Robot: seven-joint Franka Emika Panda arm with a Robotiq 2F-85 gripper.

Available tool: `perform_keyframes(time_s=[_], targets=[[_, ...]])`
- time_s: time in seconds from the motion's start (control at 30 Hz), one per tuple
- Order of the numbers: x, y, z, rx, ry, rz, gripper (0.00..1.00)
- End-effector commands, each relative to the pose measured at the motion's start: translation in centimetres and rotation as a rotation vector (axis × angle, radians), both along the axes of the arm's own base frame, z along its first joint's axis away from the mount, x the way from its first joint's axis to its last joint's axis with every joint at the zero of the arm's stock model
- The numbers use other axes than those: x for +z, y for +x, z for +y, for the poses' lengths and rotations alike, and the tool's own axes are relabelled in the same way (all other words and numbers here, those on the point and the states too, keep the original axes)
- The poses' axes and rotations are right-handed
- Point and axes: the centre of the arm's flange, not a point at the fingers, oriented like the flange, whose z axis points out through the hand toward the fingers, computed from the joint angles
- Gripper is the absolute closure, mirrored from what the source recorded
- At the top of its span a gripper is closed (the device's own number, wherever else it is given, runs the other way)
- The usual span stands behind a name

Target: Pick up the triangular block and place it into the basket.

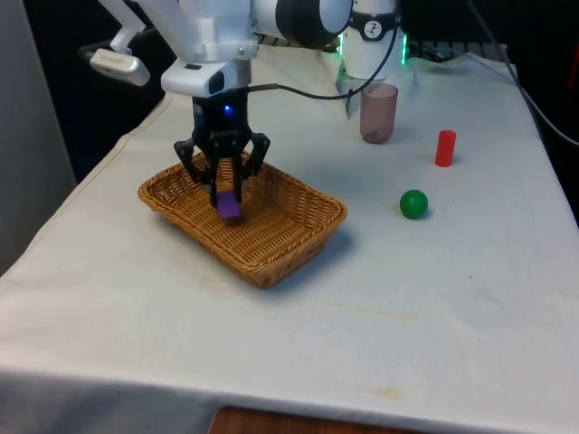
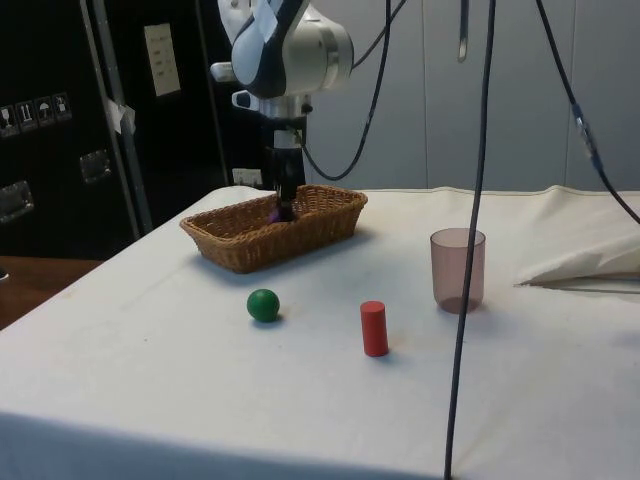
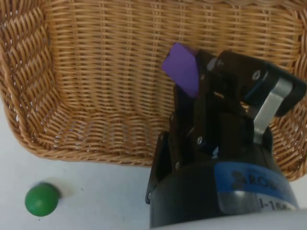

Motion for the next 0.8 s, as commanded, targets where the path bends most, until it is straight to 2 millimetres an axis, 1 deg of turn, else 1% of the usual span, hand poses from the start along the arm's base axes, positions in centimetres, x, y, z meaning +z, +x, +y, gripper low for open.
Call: perform_keyframes(time_s=[0.0,0.03,0.07,0.13,0.17,0.27,0.3,0.33,0.37,0.4,0.43,0.5,0.77], targets=[[0.15,0.02,0.15,0.001,0.000,-0.006,0.63],[0.06,0.03,0.06,0.001,0.000,-0.001,0.59],[0.17,0.03,0.15,0.001,-0.001,-0.006,0.59],[0.17,0.02,0.22,0.003,0.000,-0.005,0.51],[0.19,0.02,0.23,0.002,-0.001,-0.005,0.42],[0.21,0.02,0.29,0.004,-0.001,-0.005,0.28],[0.20,0.01,0.29,0.004,0.000,-0.004,0.21],[0.11,0.07,0.20,0.003,0.001,-0.001,0.16],[0.20,0.01,0.29,0.004,0.000,-0.004,0.16],[0.20,0.01,0.29,0.004,0.000,-0.004,0.12],[0.22,0.00,0.24,0.003,-0.001,-0.004,0.03],[0.22,0.00,0.24,0.003,-0.001,-0.004,0.00],[0.06,0.02,0.31,0.001,0.008,0.000,0.00]])
